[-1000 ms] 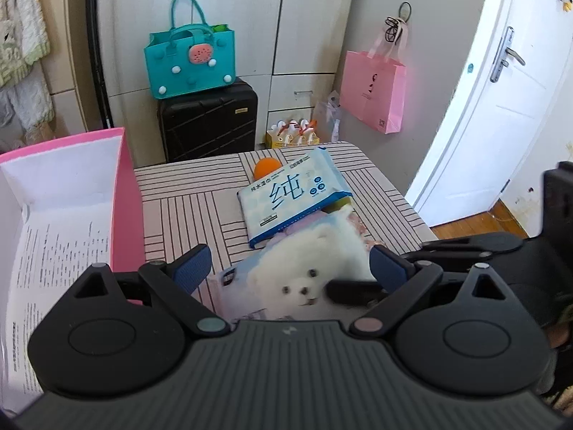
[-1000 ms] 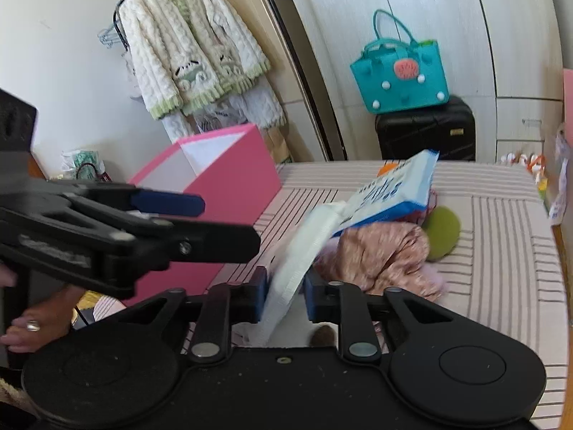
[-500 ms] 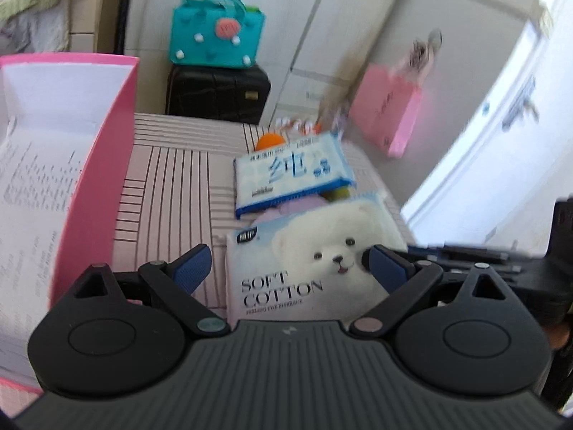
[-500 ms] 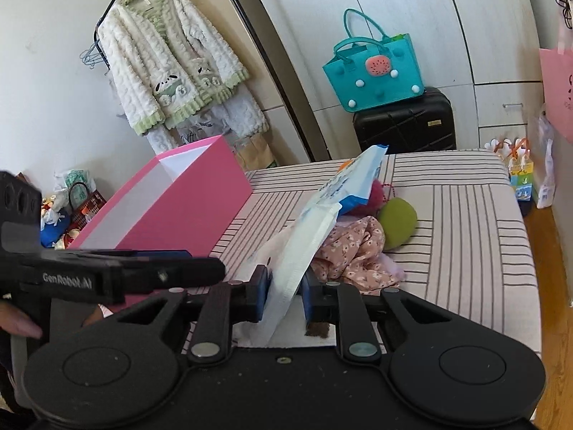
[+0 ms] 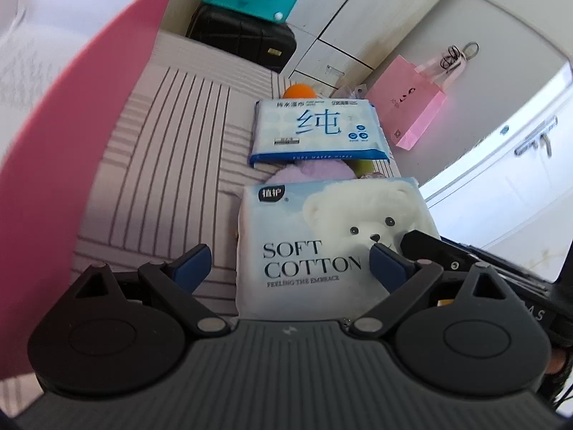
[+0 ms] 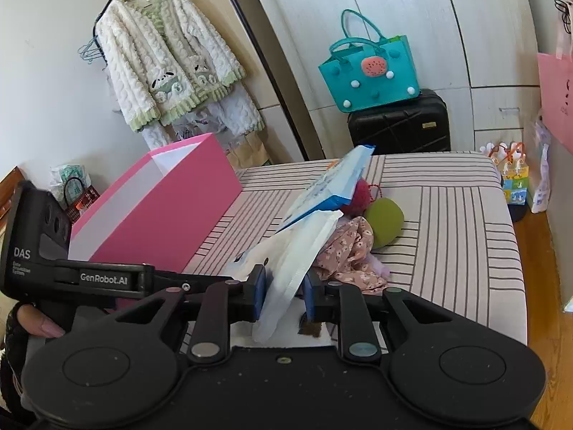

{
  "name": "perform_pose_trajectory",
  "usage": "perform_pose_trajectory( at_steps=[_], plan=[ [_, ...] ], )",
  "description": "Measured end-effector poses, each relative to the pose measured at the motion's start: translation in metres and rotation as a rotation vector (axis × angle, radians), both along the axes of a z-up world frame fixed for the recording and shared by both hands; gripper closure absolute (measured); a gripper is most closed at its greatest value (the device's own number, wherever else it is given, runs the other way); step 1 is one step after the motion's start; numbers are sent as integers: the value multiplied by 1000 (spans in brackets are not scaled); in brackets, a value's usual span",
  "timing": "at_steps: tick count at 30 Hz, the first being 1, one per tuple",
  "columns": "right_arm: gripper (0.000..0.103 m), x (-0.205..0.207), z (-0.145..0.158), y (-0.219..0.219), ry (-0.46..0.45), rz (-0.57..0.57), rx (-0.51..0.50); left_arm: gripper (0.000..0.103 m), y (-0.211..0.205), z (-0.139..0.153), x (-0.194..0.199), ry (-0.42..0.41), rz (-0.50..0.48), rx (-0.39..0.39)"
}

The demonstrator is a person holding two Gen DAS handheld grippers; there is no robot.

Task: Organize soft objects
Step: 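Reach the left tool to the SOFT COTTON tissue pack and close on it, then lift the tissue pack with the left tool and carry it over the pink box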

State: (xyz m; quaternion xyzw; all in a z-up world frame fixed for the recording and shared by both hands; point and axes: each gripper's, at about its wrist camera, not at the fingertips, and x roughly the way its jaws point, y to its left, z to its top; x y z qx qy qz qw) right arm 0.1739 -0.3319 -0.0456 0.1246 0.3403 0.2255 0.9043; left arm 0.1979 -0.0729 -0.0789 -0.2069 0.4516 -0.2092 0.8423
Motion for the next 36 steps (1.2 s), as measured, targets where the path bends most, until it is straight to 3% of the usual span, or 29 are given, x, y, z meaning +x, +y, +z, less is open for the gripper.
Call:
perform_pose_trajectory(
  at_steps=[3, 9, 13, 15, 17, 20, 27, 36],
  plan=[
    [77, 1, -2, -3, 12, 1, 10, 6, 5, -8, 2, 37, 9, -61],
    [77, 5, -6, -6, 29, 18, 34, 7, 4, -11, -5, 32, 29, -85],
    [77, 6, -7, -5, 37, 19, 34, 24, 5, -7, -7, 30, 23, -120],
    [77, 5, -7, -5, 30, 14, 24, 44, 5, -3, -9, 10, 34, -105],
    [77, 4, -7, -5, 5, 11, 5, 50, 4, 4, -13, -22, 63, -81],
    [75, 6, -10, -8, 13, 17, 44, 52, 1, 10, -19, -74, 80, -51],
    [75, 1, 3, 7, -9, 41, -59, 55, -3, 22, -27, -136, 71, -7],
    [75, -4, 24, 16, -12, 67, -123, 58, -7, 50, -30, -196, -18, 100]
  ],
)
